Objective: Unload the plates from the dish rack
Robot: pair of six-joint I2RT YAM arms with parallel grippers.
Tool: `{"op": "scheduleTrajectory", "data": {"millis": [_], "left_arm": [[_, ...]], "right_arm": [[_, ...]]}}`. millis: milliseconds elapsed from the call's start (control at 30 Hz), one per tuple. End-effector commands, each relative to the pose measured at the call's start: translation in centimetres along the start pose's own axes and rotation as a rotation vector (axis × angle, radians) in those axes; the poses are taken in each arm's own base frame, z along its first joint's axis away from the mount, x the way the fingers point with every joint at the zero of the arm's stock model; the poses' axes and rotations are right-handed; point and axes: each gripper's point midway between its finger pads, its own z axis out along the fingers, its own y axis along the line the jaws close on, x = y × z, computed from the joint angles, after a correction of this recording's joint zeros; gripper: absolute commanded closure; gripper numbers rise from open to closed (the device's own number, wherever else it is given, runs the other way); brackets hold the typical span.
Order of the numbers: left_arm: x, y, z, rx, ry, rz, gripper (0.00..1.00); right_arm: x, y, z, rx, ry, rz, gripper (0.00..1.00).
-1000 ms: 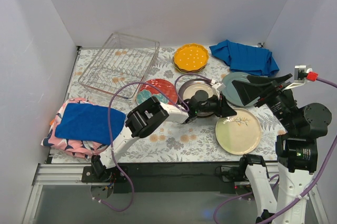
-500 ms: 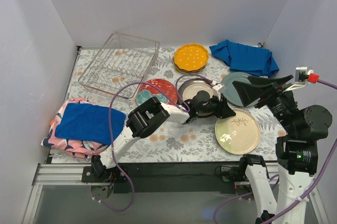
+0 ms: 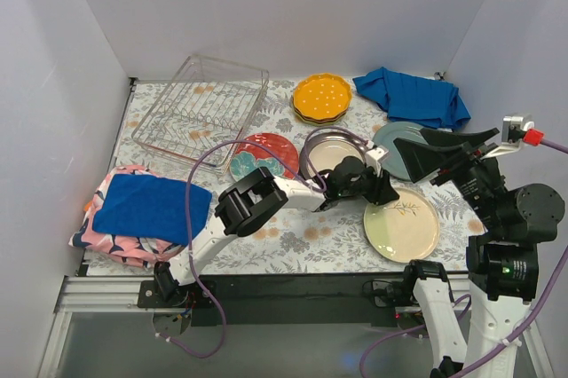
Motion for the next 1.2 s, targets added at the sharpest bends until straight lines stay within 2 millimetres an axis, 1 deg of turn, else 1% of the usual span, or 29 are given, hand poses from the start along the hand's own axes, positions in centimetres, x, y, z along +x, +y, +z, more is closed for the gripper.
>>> {"op": "scheduleTrajectory", "data": {"millis": [0, 167, 333, 400, 667, 733, 800, 867, 900, 967, 1000, 1033, 1067, 1100, 1133, 1167], "left_arm": [[-2.7, -1.7, 0.6, 0.001, -0.059, 0.092, 0.66], [-2.2, -1.1, 0.7, -0.048, -0.046, 0.129, 0.66], [-1.9, -0.5, 0.8, -0.095, -0.028, 0.184, 0.66], [-2.2, -0.5, 1.0, -0.118, -0.033, 0.208, 0.66], [-2.2, -0.4, 0.7, -0.182, -0.013, 0.308, 0.64], [-2.1, -0.2, 0.6, -0.201, -0.004, 0.325, 0.64], [-2.5, -0.3, 0.3, -0.214, -0.010, 0.352, 0.64], [-2.4, -0.5, 0.0, -0.220, -0.009, 0.367, 0.64], [-3.1, -1.1, -0.2, -0.214, -0.021, 0.368, 0.64], [-3.5, -1.8, -0.6, -0.205, -0.024, 0.359, 0.64], [-4.9, -2.9, -1.0, -0.190, -0.049, 0.349, 0.64], [-5.4, -3.4, -1.3, -0.181, -0.060, 0.343, 0.64], [-5.4, -3.8, -1.7, -0.167, -0.059, 0.338, 0.64], [-6.2, -4.6, -2.1, -0.148, -0.081, 0.322, 0.64], [-7.7, -6.0, -2.8, -0.123, -0.113, 0.322, 0.64], [-8.4, -6.9, -3.2, -0.098, -0.132, 0.321, 0.64]], "right_arm": [[-1.7, 1.6, -0.7, -0.025, -0.053, -0.061, 0.08], [-1.7, 1.7, -1.0, -0.022, -0.057, -0.065, 0.08], [-1.4, 1.2, -0.9, -0.010, -0.053, -0.061, 0.08], [-1.3, 1.1, -0.9, -0.006, -0.051, -0.060, 0.08], [-1.0, 0.6, -0.8, 0.009, -0.049, -0.057, 0.08], [-0.9, 0.4, -0.8, 0.015, -0.049, -0.056, 0.07], [-0.6, 0.0, -0.7, 0.022, -0.043, -0.051, 0.07], [-0.4, -0.1, -0.7, 0.025, -0.040, -0.050, 0.07], [-0.3, -0.2, -0.7, 0.026, -0.038, -0.049, 0.07], [-0.3, -0.3, -0.6, 0.028, -0.035, -0.051, 0.07], [-0.3, -0.3, -0.5, 0.027, -0.034, -0.055, 0.07], [-0.3, -0.5, -0.4, 0.028, -0.027, -0.055, 0.07], [-0.3, -0.6, -0.2, 0.028, -0.019, -0.075, 0.06], [-0.6, -0.4, -0.4, 0.033, -0.014, -0.093, 0.06], [-0.6, -0.9, -0.1, 0.051, -0.001, -0.097, 0.06], [-0.7, -1.3, -0.1, 0.074, 0.002, -0.103, 0.06]]}}
